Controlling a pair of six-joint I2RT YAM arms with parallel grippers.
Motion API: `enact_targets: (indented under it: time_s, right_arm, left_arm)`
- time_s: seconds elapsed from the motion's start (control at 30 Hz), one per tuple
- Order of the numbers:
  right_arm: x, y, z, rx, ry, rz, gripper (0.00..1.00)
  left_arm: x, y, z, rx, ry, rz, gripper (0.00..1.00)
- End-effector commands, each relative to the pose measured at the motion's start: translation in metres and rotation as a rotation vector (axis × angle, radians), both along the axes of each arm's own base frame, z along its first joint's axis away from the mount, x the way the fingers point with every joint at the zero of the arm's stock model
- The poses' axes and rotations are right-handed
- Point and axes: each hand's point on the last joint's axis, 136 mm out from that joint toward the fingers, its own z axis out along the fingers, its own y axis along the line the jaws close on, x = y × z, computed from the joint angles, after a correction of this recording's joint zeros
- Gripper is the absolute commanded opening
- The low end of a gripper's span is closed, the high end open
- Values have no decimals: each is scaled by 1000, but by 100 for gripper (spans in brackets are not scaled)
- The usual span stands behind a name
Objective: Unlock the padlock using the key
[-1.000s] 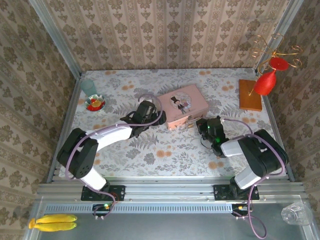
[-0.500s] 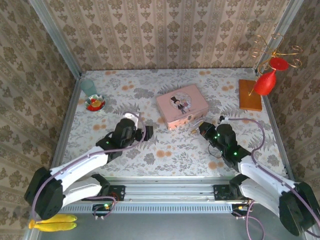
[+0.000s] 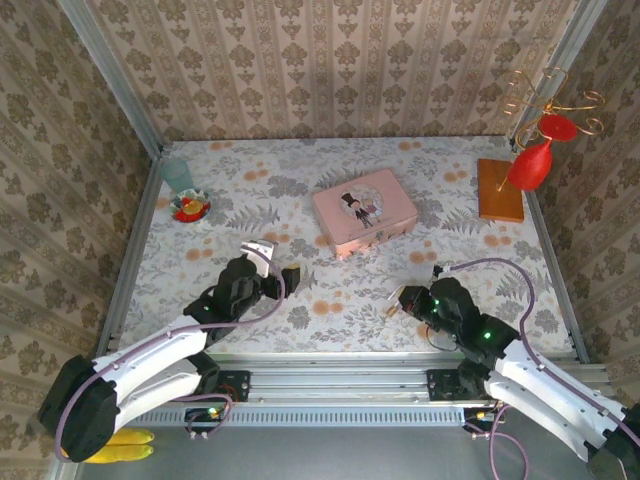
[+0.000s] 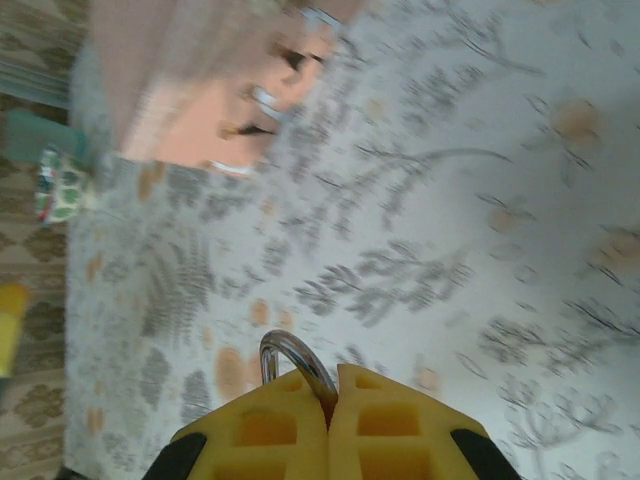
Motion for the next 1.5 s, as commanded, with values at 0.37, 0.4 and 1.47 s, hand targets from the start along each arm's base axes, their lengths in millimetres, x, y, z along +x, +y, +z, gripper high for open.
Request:
enact_targets:
  time_s: [0.37, 0.4, 1.47]
  right_arm:
    - [8, 9, -38, -25, 116, -62, 0]
    - [9, 10, -40, -31, 122, -60, 0]
    - [23, -12, 1, -216, 6, -63, 44]
  left_arm:
    - [-2, -5, 16, -21, -54, -38, 90]
    - [-2, -5, 16, -19, -53, -37, 90]
    - [10, 10, 5, 72, -39, 59, 91]
